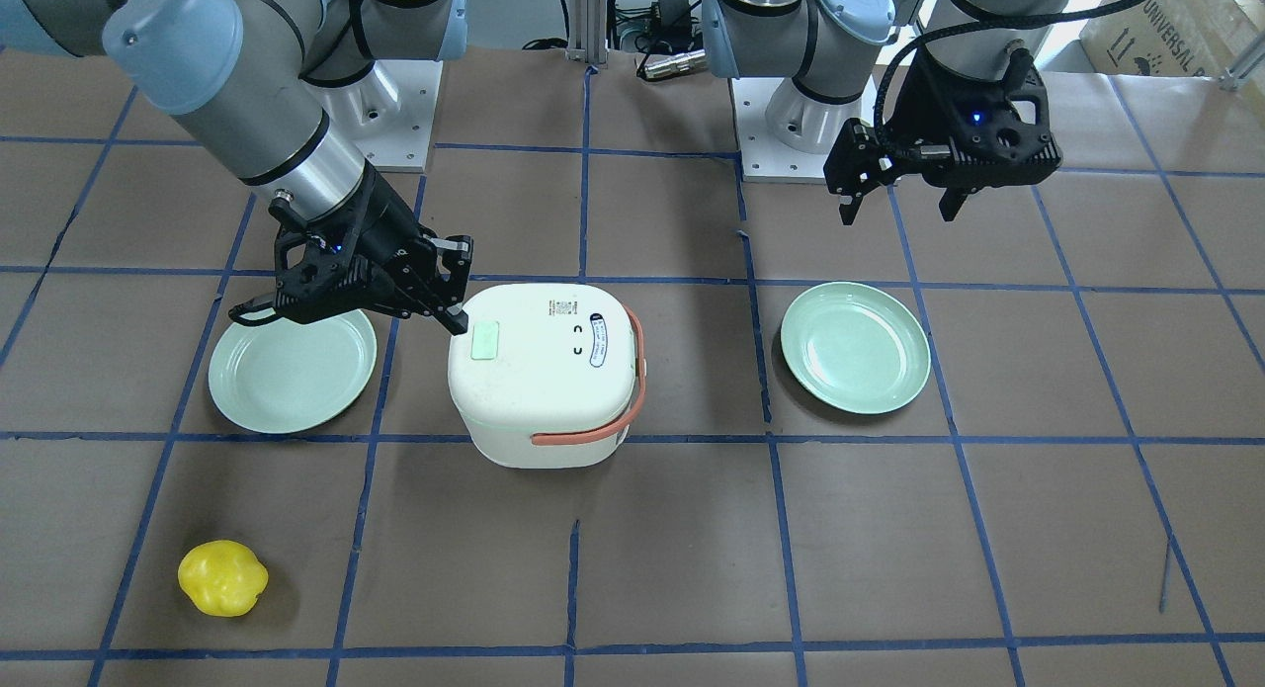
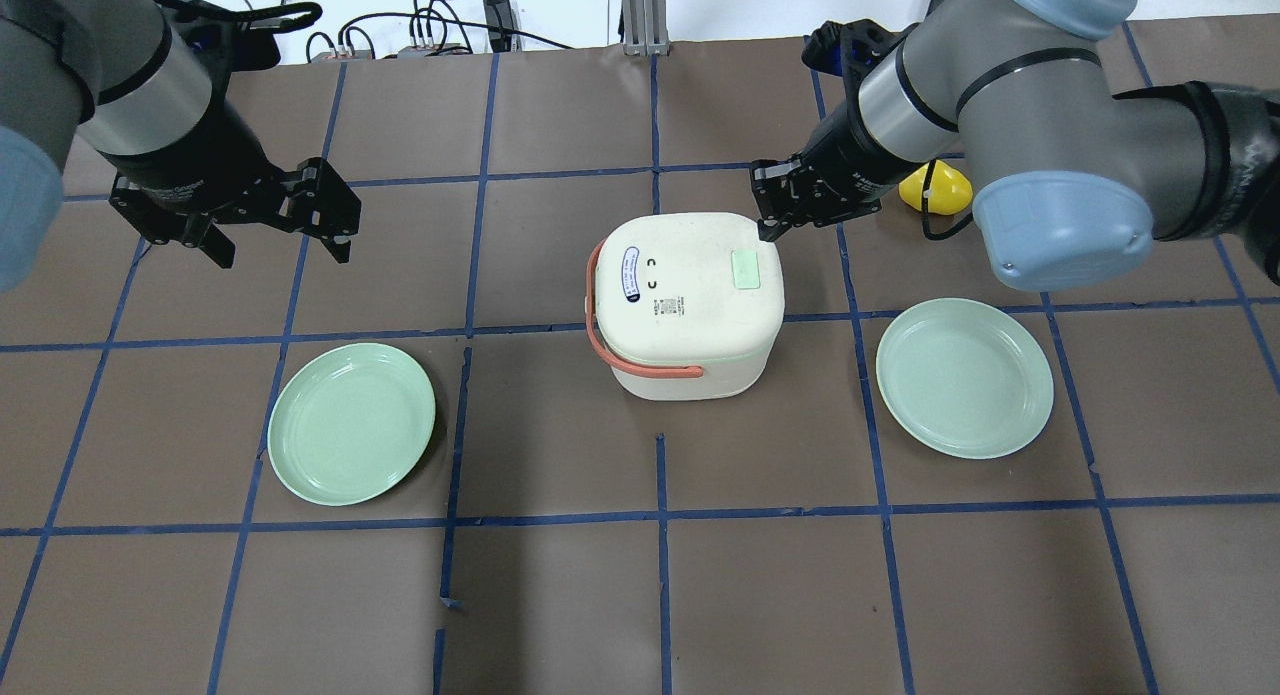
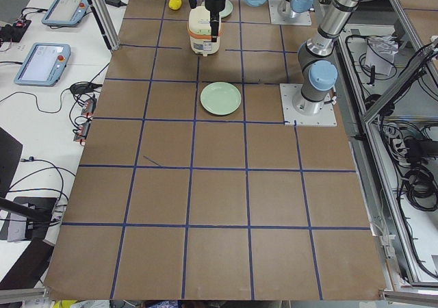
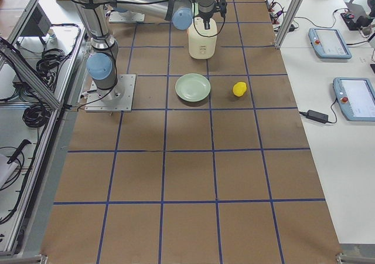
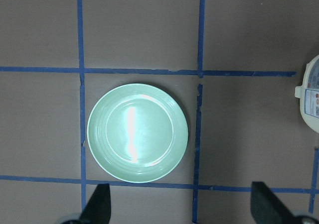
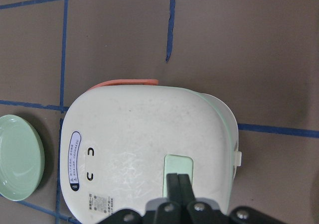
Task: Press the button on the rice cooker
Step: 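Move the right gripper over the rice cooker's green lid button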
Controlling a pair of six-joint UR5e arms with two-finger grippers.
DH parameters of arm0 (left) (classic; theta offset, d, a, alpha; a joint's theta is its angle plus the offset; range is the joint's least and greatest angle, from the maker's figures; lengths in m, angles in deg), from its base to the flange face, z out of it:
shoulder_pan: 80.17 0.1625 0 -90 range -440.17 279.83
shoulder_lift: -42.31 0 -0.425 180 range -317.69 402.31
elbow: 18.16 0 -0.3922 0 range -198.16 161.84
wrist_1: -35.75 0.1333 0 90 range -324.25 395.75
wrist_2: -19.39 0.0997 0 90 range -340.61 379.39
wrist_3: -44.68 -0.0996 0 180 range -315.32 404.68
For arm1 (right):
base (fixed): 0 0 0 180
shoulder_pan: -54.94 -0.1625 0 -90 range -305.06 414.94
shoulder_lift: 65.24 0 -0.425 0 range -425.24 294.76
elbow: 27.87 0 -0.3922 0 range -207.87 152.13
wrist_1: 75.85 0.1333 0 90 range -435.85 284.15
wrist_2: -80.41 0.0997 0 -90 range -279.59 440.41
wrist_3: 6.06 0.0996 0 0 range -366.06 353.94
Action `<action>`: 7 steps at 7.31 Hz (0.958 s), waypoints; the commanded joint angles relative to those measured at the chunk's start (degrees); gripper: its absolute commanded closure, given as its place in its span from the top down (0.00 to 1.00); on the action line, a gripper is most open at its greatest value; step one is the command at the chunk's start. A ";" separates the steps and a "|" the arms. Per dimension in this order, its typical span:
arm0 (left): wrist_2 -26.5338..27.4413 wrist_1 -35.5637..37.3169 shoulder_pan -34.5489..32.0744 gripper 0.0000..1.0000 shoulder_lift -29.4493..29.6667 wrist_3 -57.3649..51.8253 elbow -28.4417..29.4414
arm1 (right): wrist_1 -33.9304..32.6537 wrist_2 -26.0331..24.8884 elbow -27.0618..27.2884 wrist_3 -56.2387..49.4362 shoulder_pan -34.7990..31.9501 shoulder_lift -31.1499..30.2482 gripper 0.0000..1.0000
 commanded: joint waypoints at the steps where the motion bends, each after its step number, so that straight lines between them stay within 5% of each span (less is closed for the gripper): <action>1: 0.00 -0.02 0.00 1.00 0.00 0.00 0.00 | -1.31 0.18 1.00 0.13 0.00 0.34 0.02; 7: 0.00 0.07 0.00 1.00 0.00 0.00 0.00 | -4.48 0.89 1.09 1.27 -1.67 1.92 0.03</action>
